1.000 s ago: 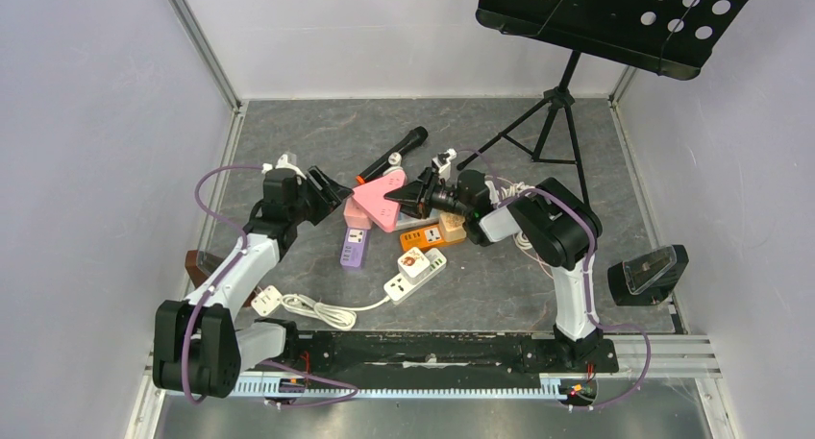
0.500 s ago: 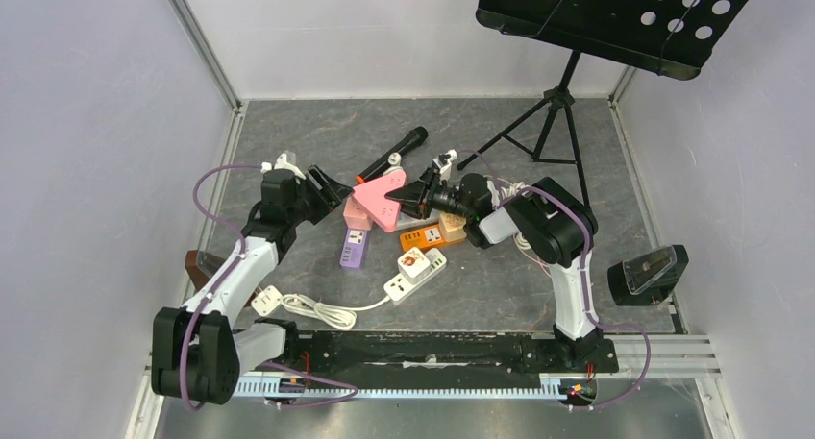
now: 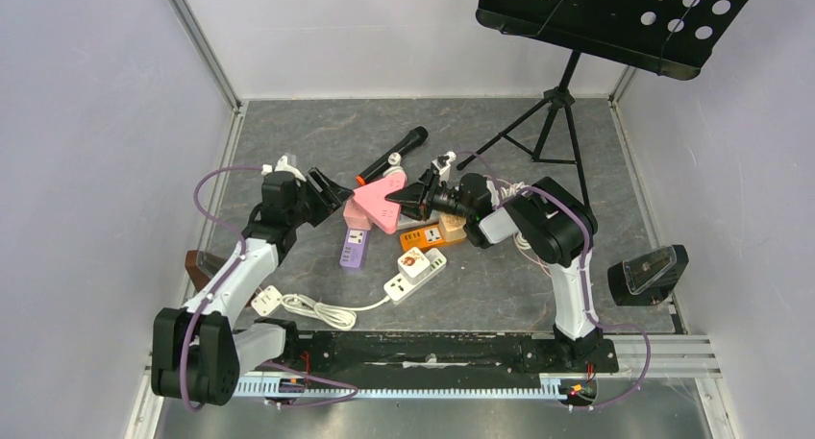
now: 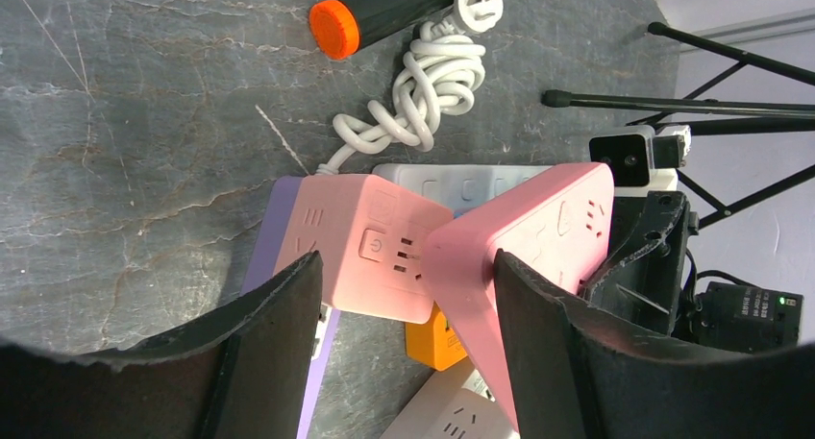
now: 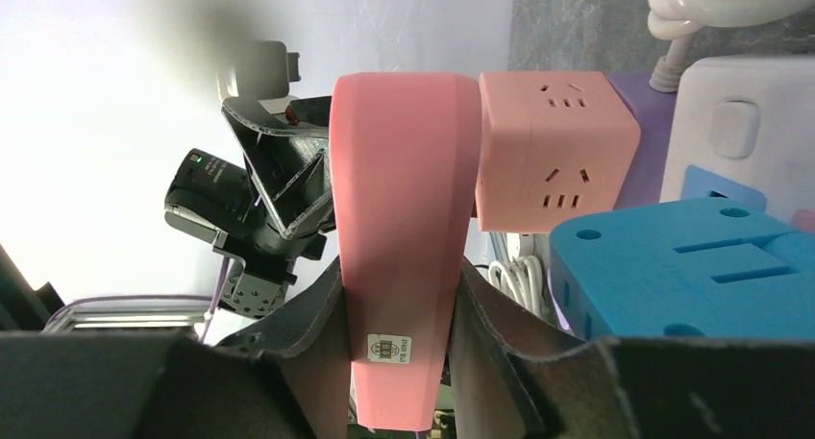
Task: Insert the plug
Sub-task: Insert the plug into the socket, then pick up the plug from the center of the board.
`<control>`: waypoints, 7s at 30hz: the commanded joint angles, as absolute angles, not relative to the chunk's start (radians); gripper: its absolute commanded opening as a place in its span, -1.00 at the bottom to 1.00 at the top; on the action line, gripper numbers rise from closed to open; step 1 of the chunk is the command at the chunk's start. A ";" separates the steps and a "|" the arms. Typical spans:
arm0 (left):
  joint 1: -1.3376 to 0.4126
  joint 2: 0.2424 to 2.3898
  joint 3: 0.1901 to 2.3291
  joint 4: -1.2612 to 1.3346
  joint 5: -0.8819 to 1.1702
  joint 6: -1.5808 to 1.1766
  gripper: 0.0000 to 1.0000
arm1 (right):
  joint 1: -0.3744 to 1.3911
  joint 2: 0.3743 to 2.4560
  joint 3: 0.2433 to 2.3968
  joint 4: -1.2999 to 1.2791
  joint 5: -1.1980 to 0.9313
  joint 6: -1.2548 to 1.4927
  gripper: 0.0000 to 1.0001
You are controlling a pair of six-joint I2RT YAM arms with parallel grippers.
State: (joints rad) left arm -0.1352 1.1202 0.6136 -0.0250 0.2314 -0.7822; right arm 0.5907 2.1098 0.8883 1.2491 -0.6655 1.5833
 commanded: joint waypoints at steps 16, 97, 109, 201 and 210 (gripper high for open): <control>-0.173 1.167 0.594 -0.084 0.189 -0.746 0.38 | 0.593 2.047 0.933 0.942 -0.673 1.369 -1.00; -0.190 1.262 0.829 -1.068 -0.571 -1.213 0.42 | 0.533 1.178 0.586 0.142 -0.211 0.533 0.59; -0.189 1.370 0.764 -1.053 -0.502 -1.331 0.49 | 0.531 1.158 0.552 0.133 -0.196 0.513 0.59; 0.115 1.393 0.682 -1.033 -0.389 -1.307 0.22 | 0.525 1.148 0.663 -0.301 -0.191 0.595 0.59; 0.115 1.403 0.663 -0.847 -0.282 -1.149 0.15 | 0.526 1.121 0.652 -0.301 -0.185 0.610 0.59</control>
State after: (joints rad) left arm 0.1139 1.3994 0.7120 -0.9752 -0.4488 -1.2354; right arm 0.5274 1.1488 0.6571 -0.3122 -0.2008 0.5968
